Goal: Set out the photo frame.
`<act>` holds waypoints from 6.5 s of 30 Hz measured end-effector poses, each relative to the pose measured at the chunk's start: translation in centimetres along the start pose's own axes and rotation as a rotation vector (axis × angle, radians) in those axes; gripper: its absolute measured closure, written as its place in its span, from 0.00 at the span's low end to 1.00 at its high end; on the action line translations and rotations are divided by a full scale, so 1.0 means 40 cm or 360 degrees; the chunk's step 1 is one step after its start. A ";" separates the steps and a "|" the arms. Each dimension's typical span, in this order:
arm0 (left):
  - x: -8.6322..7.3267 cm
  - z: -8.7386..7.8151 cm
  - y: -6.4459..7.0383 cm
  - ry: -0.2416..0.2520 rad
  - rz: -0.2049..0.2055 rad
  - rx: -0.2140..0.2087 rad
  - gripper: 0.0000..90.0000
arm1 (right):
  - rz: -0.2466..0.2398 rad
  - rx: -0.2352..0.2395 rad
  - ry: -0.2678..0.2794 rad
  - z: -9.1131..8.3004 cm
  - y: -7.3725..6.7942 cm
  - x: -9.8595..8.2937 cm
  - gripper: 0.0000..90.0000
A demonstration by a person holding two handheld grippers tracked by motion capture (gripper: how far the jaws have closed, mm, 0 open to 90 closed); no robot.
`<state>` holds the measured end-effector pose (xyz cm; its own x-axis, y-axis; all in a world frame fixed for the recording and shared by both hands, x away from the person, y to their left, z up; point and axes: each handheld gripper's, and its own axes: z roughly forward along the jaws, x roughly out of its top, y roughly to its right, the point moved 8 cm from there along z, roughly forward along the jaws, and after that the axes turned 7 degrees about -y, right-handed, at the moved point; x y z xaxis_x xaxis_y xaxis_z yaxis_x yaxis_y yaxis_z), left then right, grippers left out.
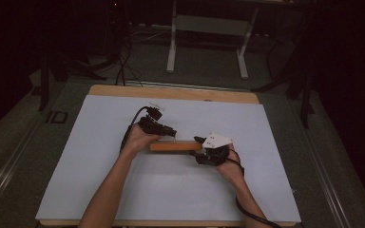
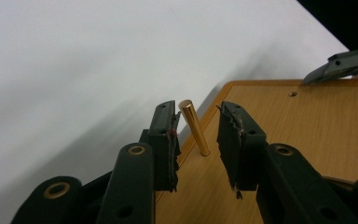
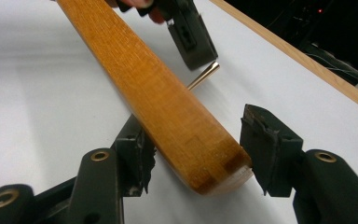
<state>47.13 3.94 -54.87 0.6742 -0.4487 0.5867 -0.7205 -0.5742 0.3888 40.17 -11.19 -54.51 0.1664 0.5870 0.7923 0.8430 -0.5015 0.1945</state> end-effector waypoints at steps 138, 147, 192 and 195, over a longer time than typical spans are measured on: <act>-0.144 -0.078 0.071 0.0334 0.0495 0.0736 0.56 | 0.0261 -0.0062 0.0026 0.012 0.063 -0.002 0.59; -0.133 -0.103 0.094 0.0345 0.0497 0.0701 0.57 | 0.0280 -0.0042 0.0058 -0.013 0.061 0.016 0.59; -0.145 -0.108 0.089 0.0311 0.0213 0.0180 0.61 | 0.0497 0.0111 0.0007 -0.040 0.046 -0.002 0.62; -0.148 -0.104 0.086 0.0306 0.0195 0.0156 0.61 | 0.0504 0.0116 -0.0006 -0.039 0.045 -0.006 0.62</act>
<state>40.00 7.46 -54.05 0.5328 -0.3858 0.7531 -0.7694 -0.5913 0.2415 40.83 -13.23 -53.45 0.4277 0.4115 0.8048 0.7834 -0.6129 -0.1030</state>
